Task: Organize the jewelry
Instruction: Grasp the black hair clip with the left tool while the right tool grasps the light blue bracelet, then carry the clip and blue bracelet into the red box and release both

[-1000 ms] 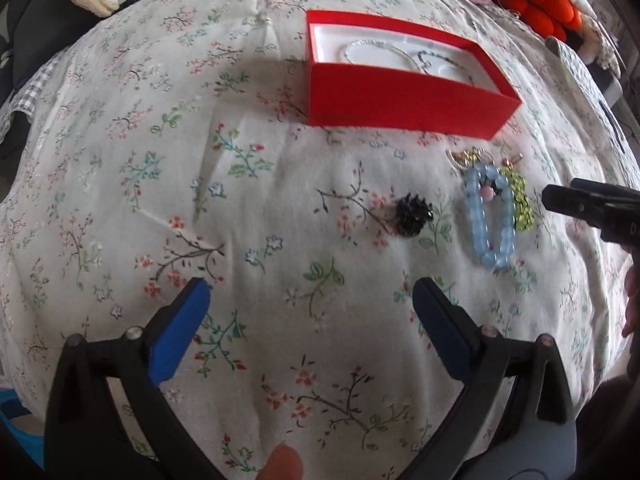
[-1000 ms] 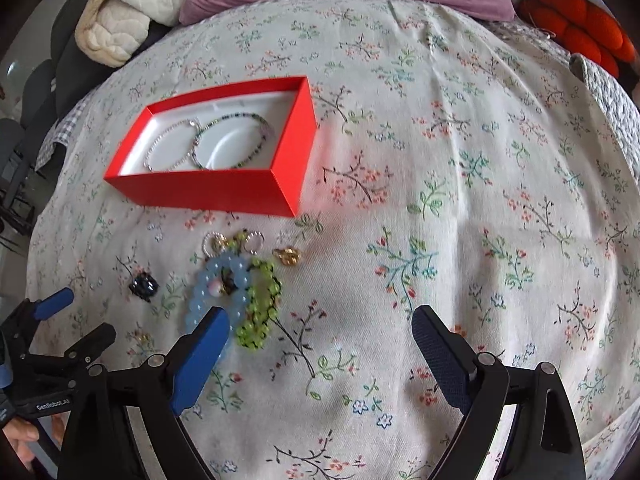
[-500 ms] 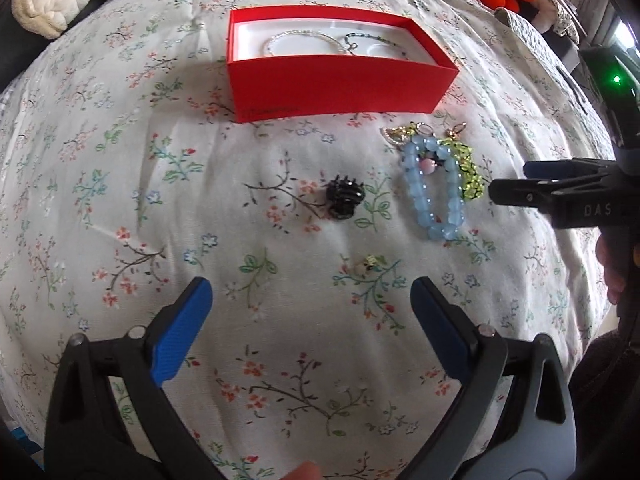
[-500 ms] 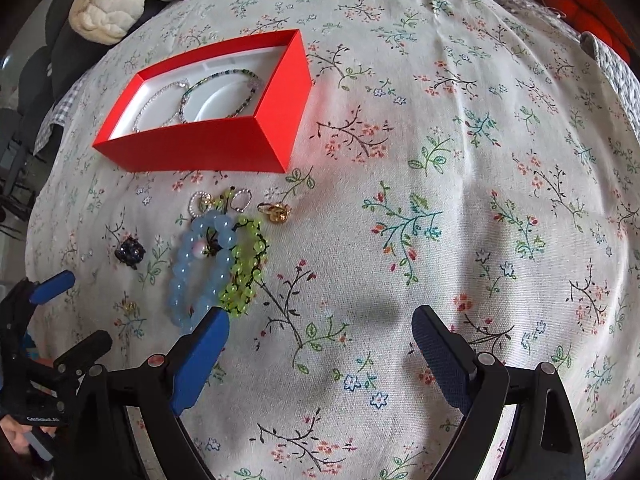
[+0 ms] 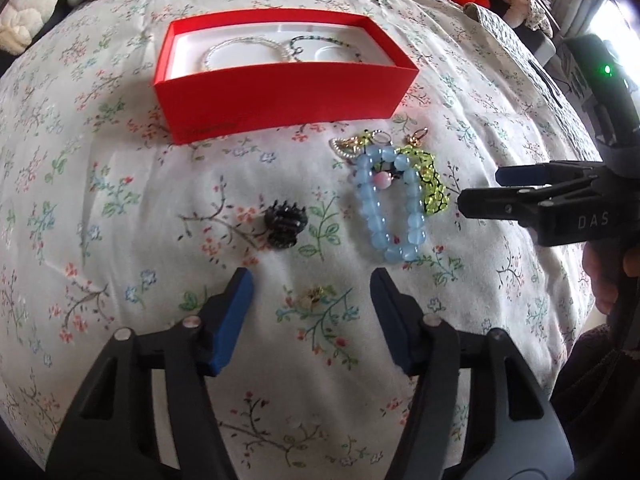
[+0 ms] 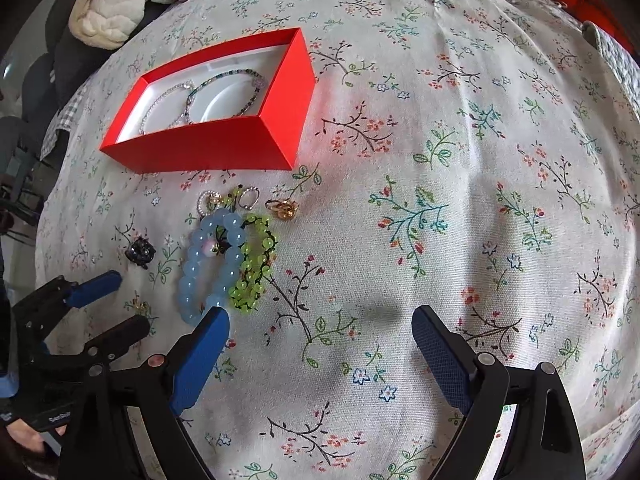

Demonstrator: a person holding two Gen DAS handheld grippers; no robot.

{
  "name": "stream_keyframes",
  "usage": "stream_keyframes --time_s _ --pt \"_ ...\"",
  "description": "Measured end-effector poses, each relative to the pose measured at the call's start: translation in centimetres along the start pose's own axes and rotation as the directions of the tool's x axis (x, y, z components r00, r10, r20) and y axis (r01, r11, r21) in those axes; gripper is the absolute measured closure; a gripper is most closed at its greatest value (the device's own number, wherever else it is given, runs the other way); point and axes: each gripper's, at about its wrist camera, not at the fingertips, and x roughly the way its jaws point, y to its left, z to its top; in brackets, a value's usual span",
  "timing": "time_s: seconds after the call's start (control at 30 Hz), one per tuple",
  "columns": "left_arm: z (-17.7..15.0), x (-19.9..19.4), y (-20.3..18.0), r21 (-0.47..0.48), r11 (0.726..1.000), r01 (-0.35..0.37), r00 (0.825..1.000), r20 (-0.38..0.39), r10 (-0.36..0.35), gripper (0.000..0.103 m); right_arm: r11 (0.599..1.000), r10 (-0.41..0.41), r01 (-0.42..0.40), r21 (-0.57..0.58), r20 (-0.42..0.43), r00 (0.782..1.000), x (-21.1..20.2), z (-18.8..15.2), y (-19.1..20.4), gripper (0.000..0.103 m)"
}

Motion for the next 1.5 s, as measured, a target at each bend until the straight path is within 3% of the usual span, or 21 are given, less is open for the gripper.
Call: stream_keyframes --time_s 0.1,0.3,0.43,0.63,0.83,1.07,1.27,1.5 --pt "0.7 0.8 -0.3 0.005 1.000 -0.007 1.000 0.011 0.007 0.046 1.000 0.017 -0.018 0.026 0.005 1.000 -0.4 0.5 -0.6 0.009" --pt "1.9 1.8 -0.3 -0.007 0.999 -0.040 0.999 0.026 0.041 0.062 0.998 0.048 -0.049 0.047 0.016 0.999 -0.9 0.8 -0.8 0.011" --pt "2.4 2.1 -0.3 -0.022 0.998 -0.050 0.998 0.023 0.051 0.074 0.997 0.064 -0.065 0.051 0.020 0.998 -0.6 1.1 -0.1 0.024" --pt "2.6 2.0 -0.4 -0.020 0.998 -0.062 0.998 0.025 0.063 0.075 0.995 0.092 -0.093 0.022 0.017 0.996 -0.1 1.7 2.3 0.044" --pt "2.1 1.2 0.6 -0.060 0.996 -0.073 0.997 0.016 0.074 0.075 0.991 0.127 -0.126 -0.039 0.017 0.992 -0.2 1.4 5.0 0.058" --pt "1.3 0.1 2.1 -0.094 0.993 -0.077 0.997 0.024 0.079 0.075 0.979 0.167 -0.167 -0.117 -0.010 0.986 0.3 1.1 8.2 0.059" --pt "0.4 -0.6 2.8 -0.099 0.991 -0.085 0.996 0.025 0.088 0.075 0.979 0.141 -0.146 -0.140 -0.047 0.989 2.4 1.1 9.8 0.060" --pt "-0.2 -1.1 3.7 -0.116 0.990 -0.080 0.996 0.025 0.084 0.075 0.978 0.093 -0.102 -0.184 -0.060 0.994 4.7 1.2 11.0 0.071"
